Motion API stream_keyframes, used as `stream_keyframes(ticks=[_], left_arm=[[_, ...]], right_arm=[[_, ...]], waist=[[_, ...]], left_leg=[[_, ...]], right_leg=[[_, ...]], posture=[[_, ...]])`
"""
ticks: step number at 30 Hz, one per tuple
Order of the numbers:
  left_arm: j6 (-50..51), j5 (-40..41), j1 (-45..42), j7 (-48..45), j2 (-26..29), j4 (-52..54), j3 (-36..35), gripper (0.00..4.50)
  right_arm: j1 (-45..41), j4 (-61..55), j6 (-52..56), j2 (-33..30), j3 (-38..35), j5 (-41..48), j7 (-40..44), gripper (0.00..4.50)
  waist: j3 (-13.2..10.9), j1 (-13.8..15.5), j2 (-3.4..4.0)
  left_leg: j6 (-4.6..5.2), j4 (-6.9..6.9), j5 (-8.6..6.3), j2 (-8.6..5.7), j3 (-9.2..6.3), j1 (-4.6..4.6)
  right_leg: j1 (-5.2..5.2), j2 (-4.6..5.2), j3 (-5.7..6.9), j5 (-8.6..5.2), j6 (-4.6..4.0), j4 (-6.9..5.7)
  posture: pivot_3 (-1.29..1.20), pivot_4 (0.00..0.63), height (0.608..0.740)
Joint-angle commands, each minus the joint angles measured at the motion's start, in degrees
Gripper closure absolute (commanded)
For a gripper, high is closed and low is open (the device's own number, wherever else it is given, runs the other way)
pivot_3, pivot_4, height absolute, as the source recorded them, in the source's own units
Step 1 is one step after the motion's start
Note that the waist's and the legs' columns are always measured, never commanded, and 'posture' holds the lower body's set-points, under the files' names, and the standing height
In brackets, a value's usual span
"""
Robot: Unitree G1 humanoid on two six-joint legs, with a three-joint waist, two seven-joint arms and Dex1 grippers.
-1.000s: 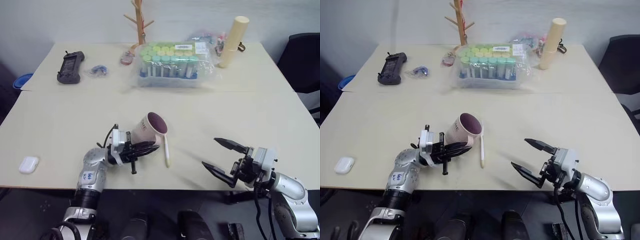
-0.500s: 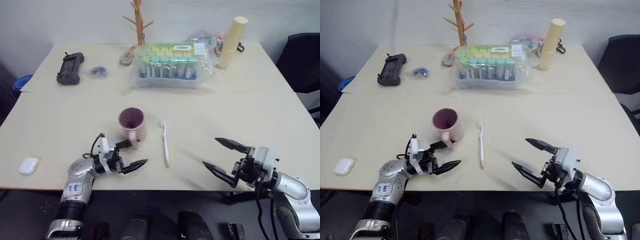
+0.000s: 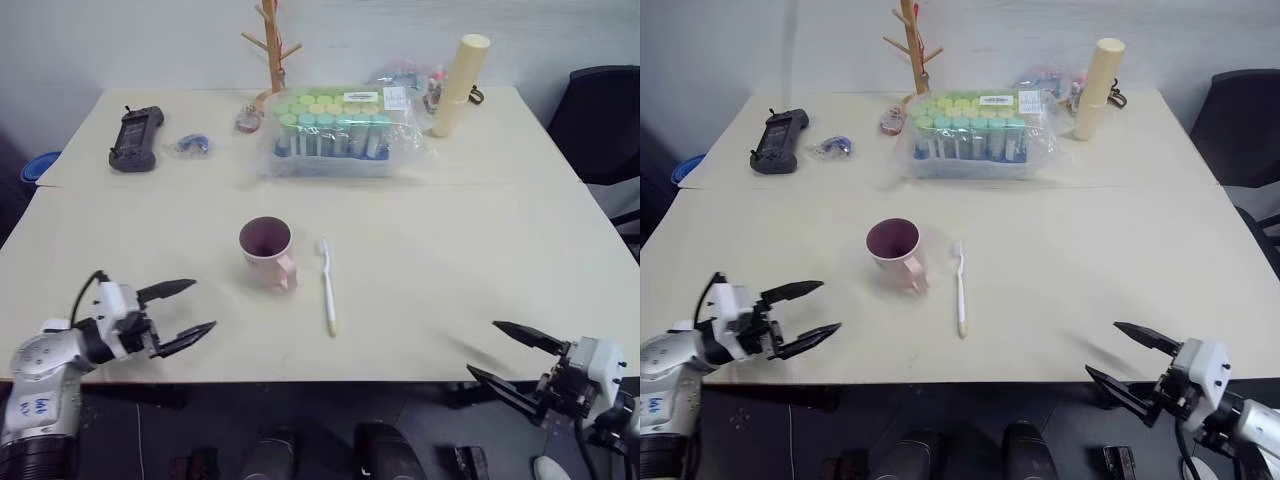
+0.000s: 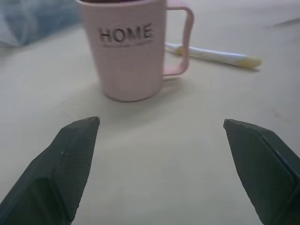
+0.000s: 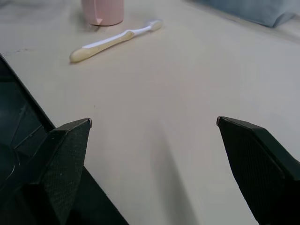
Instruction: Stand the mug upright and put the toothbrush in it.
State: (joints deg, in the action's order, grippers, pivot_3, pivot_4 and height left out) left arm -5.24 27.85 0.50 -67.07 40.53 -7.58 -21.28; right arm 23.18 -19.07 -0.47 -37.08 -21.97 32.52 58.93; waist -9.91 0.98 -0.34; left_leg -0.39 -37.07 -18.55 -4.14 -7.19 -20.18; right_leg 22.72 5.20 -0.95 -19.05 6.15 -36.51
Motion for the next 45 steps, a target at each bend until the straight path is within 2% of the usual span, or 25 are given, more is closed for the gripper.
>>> stream_keyframes(ticks=[1,4,6,8,10,13,14,17,21,29,33,37,40,43,45], left_arm=[[2.8,2.23,1.54,-0.25,1.89,3.67,-1.69,0.01],[4.71,2.96,1.38,0.84,0.7,6.74,-0.27,0.01],[6.1,3.46,1.15,1.7,0.02,8.48,0.15,0.01],[7.31,3.82,1.31,2.34,-0.56,10.71,0.75,0.01],[8.07,3.83,1.34,2.8,-0.87,12.03,1.27,0.01],[8.89,3.63,1.39,3.11,-1.23,13.36,1.85,0.01],[9.08,3.6,1.42,3.28,-1.31,13.75,1.89,0.01],[9.21,3.5,1.47,3.59,-1.28,14.48,1.67,0.0],[9.85,4.14,2.05,3.89,-1.06,15.87,0.69,0.0],[11.95,5.99,4.46,2.04,1.16,18.08,-0.74,0.0],[10.86,6.58,3.74,3.33,0.33,17.72,-2.5,0.0],[12.78,8.8,4.92,5.85,-0.92,19.6,-4.13,0.0],[14.67,10.87,5.92,8.18,-2.48,20.77,-5.44,0.0],[15.04,11.96,6.31,10.47,-4.31,20.83,-6.62,0.0],[14.29,11.63,6.66,11.02,-5.31,20.08,-6.75,0.0]], right_arm=[[-11.1,-10.9,17.22,-0.54,10.5,-0.91,-13.3,0.0],[-28.55,-14.03,40.16,2.46,23.44,-0.49,-25.18,0.0],[-35.67,-13.97,48.96,4.39,27.79,-0.33,-29.03,0.0],[-43.84,-10.78,59.72,10.27,30.74,0.14,-35.09,0.0],[-48.57,-7.72,66.4,15.91,30.47,0.72,-39.32,0.0],[-54.47,-0.77,67.65,17.9,37.53,-5.65,-41.41,0.0],[-56.02,1.65,67.26,17.75,40.18,-7.84,-41.84,0.0],[-58.23,5.35,64.84,16.55,44.71,-11.06,-39.71,0.57],[-59.82,7.53,64.95,17.27,45.14,-12.78,-39.04,1.94],[-61.49,10.85,65.58,15.95,41.39,-12.86,-34.98,4.34],[-61.7,13.53,60.28,12.01,37.61,-14.86,-33.49,4.37],[-61.14,11.58,48.62,13.63,28.05,-8.22,-26.37,4.37],[-60.79,9.51,32.65,19.11,22.5,-1.59,-15.6,4.37],[-64.22,13.06,22.64,24.58,23.9,-4.09,-14.37,4.37],[-67.25,17.94,15.37,30.33,25.4,-5.57,-14.26,4.37]], waist=[[0.0,-0.33,0.0],[-0.03,-0.99,0.04],[-0.02,-0.72,0.05],[0.01,-0.27,-0.01],[0.02,-0.54,-0.02],[0.02,-1.01,-0.02],[0.02,-1.14,-0.02],[0.04,-1.35,-0.06],[0.06,-1.56,-0.09],[0.06,-2.49,-0.09],[0.06,-2.2,-0.09],[0.04,-1.57,-0.08],[0.01,-2.48,-0.04],[0.0,-3.35,-0.02],[0.0,-3.49,-0.02]], left_leg=[[-0.02,0.0,0.01,0.0,-0.01,0.0],[-0.26,-0.02,0.14,-0.01,-0.03,-0.02],[-0.32,0.02,0.14,0.0,-0.1,-0.1],[-0.4,0.03,0.13,0.01,-0.3,-0.43],[-0.42,-0.09,0.12,0.0,-0.26,-0.91],[-0.42,-0.17,0.13,-0.1,-0.24,-1.1],[-0.39,-0.18,0.14,-0.13,-0.19,-1.1],[-0.35,-0.24,0.14,-0.15,-0.06,-0.96],[-0.43,-0.21,0.21,-0.09,-0.07,-0.79],[-0.43,-0.1,0.21,-0.08,-0.09,-0.81],[-0.41,-0.15,0.21,-0.11,-0.09,-0.86],[-0.38,-0.2,0.21,-0.15,-0.08,-0.92],[-0.38,-0.08,0.21,-0.07,-0.02,-0.96],[-0.42,-0.01,0.21,0.05,0.01,-0.88],[-0.44,-0.06,0.22,0.05,0.0,-0.88]], right_leg=[[0.0,0.0,0.0,0.0,0.0,-0.01],[0.06,0.01,-0.03,0.0,-0.01,-0.05],[0.19,0.01,0.01,-0.01,-0.06,-0.05],[0.5,0.02,0.21,-0.08,-0.15,0.0],[0.92,0.02,0.26,-0.07,-0.15,-0.06],[1.08,0.18,0.45,-0.07,-0.14,-0.29],[1.06,0.21,0.49,-0.07,-0.14,-0.27],[1.01,0.24,0.48,-0.07,-0.14,-0.26],[0.99,0.2,0.46,-0.07,-0.14,-0.5],[1.01,0.2,0.47,-0.07,-0.14,-0.4],[1.0,0.22,0.48,-0.07,-0.14,-0.38],[1.01,0.23,0.47,-0.07,-0.14,-0.36],[1.1,0.19,0.45,-0.07,-0.13,-0.35],[1.14,0.08,0.45,-0.07,-0.14,-0.43],[1.15,0.09,0.46,-0.07,-0.14,-0.46]], posture=[[0.0,0.15,0.74],[0.0,0.15,0.74],[0.0,0.15,0.74],[0.0,0.15,0.74],[0.0,0.15,0.74],[0.0,0.15,0.74],[0.0,0.15,0.74],[0.0,0.15,0.74],[0.0,0.15,0.74],[0.0,0.15,0.74],[0.0,0.15,0.74],[0.0,0.15,0.74],[0.0,0.15,0.74],[0.0,0.15,0.74],[0.0,0.15,0.74]])
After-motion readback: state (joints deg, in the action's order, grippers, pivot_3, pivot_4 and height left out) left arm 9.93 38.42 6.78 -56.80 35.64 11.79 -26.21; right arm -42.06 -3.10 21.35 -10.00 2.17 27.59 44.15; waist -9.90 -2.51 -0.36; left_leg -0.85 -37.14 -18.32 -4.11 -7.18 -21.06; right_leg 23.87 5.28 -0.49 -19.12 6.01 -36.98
